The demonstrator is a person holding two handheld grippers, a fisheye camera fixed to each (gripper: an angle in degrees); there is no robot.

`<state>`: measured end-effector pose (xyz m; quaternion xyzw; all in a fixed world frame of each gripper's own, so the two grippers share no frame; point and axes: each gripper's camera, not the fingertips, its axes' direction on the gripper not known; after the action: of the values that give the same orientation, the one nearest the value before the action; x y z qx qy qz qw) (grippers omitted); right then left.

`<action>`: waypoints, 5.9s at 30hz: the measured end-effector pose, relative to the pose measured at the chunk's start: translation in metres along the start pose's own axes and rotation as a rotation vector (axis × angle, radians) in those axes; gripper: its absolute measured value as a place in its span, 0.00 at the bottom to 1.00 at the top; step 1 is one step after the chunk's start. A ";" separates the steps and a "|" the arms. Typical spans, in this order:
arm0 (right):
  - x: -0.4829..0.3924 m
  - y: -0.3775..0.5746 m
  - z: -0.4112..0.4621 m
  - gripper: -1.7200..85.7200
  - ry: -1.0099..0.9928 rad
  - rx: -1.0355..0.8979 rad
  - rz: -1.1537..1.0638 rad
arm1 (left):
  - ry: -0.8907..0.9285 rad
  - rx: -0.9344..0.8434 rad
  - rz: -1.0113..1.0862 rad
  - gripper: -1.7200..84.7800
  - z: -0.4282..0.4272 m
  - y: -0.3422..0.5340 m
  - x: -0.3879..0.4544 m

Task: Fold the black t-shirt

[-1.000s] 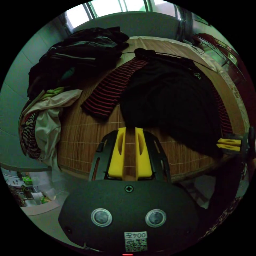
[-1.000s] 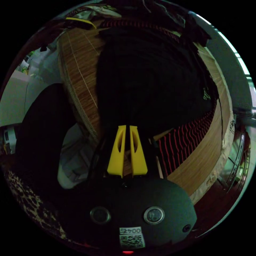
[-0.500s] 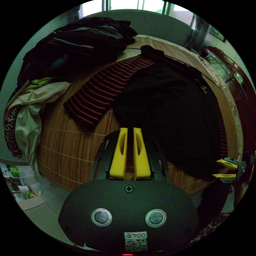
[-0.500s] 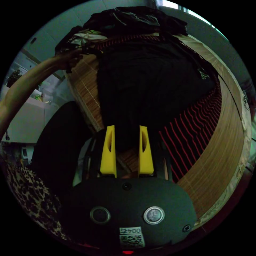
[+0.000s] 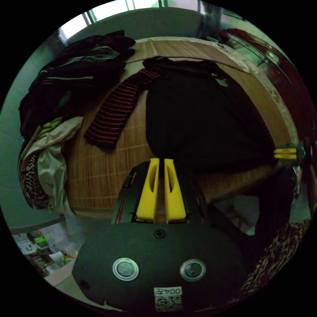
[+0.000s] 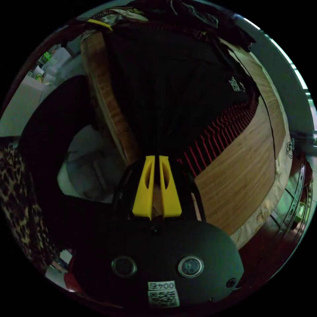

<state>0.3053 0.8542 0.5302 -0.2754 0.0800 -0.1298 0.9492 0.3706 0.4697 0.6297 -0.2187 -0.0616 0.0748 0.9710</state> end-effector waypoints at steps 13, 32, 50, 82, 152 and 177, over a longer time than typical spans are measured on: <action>0.014 0.099 -0.016 0.10 0.053 0.096 0.257 | -0.018 0.072 -0.126 0.09 -0.043 0.072 0.012; 0.072 0.162 0.053 0.01 0.107 -0.117 0.349 | -0.186 0.041 0.152 0.03 -0.010 -0.004 0.227; 0.088 0.312 0.065 0.14 -0.092 0.141 0.784 | -0.149 0.097 0.095 0.02 -0.019 0.002 0.264; 0.183 0.406 0.047 0.02 0.330 -0.034 0.692 | -0.174 0.074 0.157 0.02 -0.019 0.014 0.261; -0.077 0.399 0.076 0.16 -0.126 0.264 0.748 | 0.039 0.043 -0.034 0.17 0.000 0.161 -0.040; -0.025 0.352 0.060 0.06 -0.346 0.172 0.501 | -0.072 -0.104 0.045 0.05 -0.008 0.130 -0.024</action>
<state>0.3666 1.1787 0.3911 -0.1839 -0.0287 0.1506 0.9709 0.3325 0.5778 0.5640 -0.2674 -0.0955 0.1012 0.9535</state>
